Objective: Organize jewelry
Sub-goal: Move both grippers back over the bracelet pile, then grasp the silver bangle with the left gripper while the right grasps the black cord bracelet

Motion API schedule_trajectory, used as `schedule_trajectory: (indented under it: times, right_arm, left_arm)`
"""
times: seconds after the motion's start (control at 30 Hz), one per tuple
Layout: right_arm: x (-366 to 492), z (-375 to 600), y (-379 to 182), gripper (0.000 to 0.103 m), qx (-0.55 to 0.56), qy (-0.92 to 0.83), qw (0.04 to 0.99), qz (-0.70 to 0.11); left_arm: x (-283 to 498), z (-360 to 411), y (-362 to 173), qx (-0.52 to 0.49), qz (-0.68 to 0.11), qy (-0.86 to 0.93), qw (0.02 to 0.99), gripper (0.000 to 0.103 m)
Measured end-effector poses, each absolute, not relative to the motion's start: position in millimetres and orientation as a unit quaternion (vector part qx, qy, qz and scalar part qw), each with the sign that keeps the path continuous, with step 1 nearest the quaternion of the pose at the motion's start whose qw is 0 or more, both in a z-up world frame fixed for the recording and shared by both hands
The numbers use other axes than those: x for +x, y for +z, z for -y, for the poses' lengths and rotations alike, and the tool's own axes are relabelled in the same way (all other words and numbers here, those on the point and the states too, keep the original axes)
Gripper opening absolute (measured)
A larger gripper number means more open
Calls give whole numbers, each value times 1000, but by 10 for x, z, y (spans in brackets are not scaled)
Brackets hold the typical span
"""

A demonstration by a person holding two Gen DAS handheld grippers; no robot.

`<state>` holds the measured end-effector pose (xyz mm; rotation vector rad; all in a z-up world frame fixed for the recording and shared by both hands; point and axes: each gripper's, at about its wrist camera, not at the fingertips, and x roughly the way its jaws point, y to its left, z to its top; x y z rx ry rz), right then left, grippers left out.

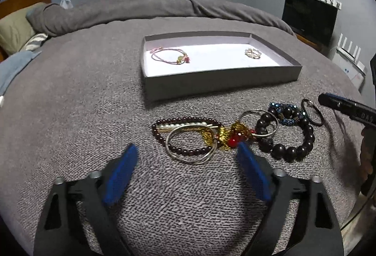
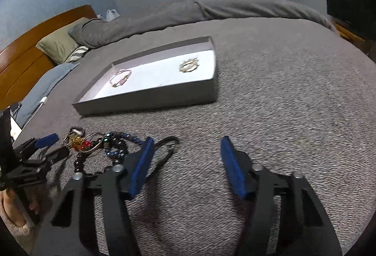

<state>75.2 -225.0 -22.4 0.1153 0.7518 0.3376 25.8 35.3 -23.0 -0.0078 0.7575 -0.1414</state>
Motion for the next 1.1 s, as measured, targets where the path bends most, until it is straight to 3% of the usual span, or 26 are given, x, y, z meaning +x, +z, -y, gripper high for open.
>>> schedule_trajectory:
  times: [0.2,0.53,0.6,0.83,1.0,1.1]
  right_arm:
    - [760,2178,-266,31,63,177,908,-375]
    - [747,2085,-316,28,47,172,907,-382]
    - [748,2075,-328,28,44,169,907,-384]
    - [745,1980,-334,28,26,163,908,-385]
    - [794,1970,-388,8,21,158,905,-395]
    - [776,2016,-354,8,30,158,909,-385]
  left_arm:
    - [307,-380,-266,-12,-378,-64,923,61]
    - [361,-360,-273,-15,-380,-66,923,58]
    - [368,-354,-275,-15,-380,-71,922,48]
    - [317,-302,-261,8,-374,-68,925,48]
    - [294,-290,-237,14,-367,-68,928,48]
    - [264,-276,-205,24,-357,-63,932,48]
